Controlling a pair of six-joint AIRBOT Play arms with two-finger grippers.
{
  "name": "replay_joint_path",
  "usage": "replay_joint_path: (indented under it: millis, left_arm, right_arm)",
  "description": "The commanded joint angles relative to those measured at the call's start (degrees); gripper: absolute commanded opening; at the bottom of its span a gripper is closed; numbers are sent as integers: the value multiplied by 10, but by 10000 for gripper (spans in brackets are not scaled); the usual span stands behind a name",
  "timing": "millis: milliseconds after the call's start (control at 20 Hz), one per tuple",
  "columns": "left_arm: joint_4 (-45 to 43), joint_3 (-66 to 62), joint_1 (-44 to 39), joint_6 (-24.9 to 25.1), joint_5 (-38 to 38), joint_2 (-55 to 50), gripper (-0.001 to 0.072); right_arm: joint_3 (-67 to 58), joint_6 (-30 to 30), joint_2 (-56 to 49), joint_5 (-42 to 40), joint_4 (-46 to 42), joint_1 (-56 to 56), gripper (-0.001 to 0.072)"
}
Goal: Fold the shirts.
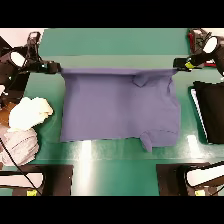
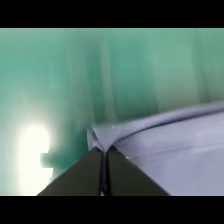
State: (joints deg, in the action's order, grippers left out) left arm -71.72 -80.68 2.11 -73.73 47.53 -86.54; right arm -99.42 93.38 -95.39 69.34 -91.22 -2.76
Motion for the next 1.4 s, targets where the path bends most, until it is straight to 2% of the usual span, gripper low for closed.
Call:
replay_joint_path:
  millis: [0, 100, 250, 500, 550, 600, 650, 700, 900, 1050, 1150, 1350]
  left_arm:
    - [-25, 3, 1, 41, 129, -4, 25]
    - [-26, 13, 1, 43, 156, -5, 25]
    - [-29, 35, 1, 43, 155, -7, 25]
    - [-29, 67, 1, 39, 151, -8, 26]
    - [-29, 67, 1, 32, 151, -8, 28]
    - [-29, 67, 1, 32, 153, -8, 169]
    - [-29, 67, 1, 29, 158, -8, 417]
    - [-32, 66, 1, 21, 169, -7, 508]
    - [-68, 64, 1, -4, 251, 9, 500]
    - [-49, 76, 1, -5, 292, 49, 500]
    - [-37, 124, 1, -5, 293, 96, 500]
    - [-32, 284, 1, -31, 278, 203, 500]
  right_arm:
    - [0, -15, 0, 92, -53, 15, 15]
    - [7, -14, 0, 118, -52, 15, 14]
    - [49, -14, 1, 146, -43, 15, 16]
    - [102, -9, 1, 146, -42, 29, 32]
    - [106, -9, 1, 146, -31, 32, 177]
    - [106, -9, 1, 147, -7, 33, 342]
    - [105, -10, 1, 146, 15, 32, 369]
    - [105, -11, 4, 147, 28, 32, 369]
    - [105, -29, 44, 168, 49, 12, 368]
    - [106, -45, 94, 173, 138, -26, 368]
    - [106, -61, 124, 172, 168, -45, 367]
    - [106, -80, 174, 172, 166, -52, 367]
